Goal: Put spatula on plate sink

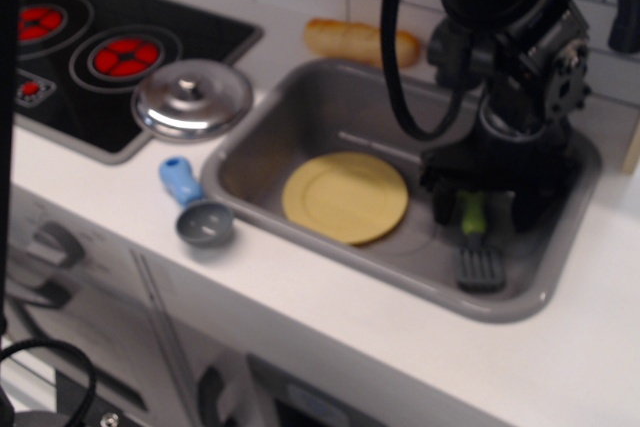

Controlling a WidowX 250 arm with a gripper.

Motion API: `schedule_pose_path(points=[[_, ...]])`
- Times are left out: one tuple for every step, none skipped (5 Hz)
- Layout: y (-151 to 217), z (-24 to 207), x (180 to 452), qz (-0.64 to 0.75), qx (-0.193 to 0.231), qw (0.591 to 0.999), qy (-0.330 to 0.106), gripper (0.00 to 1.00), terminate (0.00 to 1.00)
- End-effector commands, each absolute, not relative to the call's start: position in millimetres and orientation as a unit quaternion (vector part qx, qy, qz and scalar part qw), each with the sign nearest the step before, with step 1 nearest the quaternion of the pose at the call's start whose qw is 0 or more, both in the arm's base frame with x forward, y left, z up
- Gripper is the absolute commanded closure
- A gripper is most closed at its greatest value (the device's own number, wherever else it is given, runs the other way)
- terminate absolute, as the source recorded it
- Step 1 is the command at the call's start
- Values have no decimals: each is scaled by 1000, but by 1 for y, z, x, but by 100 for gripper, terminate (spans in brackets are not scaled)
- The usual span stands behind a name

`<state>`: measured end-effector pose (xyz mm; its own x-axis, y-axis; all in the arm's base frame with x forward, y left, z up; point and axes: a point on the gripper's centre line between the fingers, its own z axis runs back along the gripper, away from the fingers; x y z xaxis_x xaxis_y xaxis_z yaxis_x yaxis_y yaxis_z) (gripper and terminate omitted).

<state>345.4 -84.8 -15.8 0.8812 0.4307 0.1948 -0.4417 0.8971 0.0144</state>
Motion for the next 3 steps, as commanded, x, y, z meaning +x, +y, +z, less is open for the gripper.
schedule_pose_path(points=[[-85, -9, 354, 224, 27, 968, -108, 0, 0], [-80, -3, 355, 220, 17, 970, -105, 100, 0], [-72, 8, 359, 208, 15, 971, -119, 100, 0]])
